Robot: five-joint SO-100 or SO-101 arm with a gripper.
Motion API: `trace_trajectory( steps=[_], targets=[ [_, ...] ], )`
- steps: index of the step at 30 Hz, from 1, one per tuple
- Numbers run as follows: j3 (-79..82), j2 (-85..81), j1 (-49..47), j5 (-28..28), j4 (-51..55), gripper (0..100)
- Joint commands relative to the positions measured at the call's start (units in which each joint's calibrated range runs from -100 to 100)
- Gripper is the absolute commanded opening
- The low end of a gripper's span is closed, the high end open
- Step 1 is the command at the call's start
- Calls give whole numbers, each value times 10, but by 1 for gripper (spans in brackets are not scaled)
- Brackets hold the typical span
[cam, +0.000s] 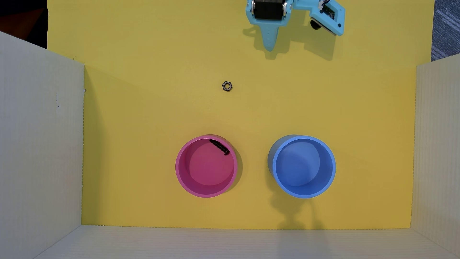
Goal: Pick up the bolt and place it in the pink box
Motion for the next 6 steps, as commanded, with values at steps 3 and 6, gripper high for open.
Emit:
trace_trajectory(
  steps=[3,6],
  targets=[
    [-6,-2,3,-2,3,2],
    [-6,-2,3,-2,3,2]
  ],
)
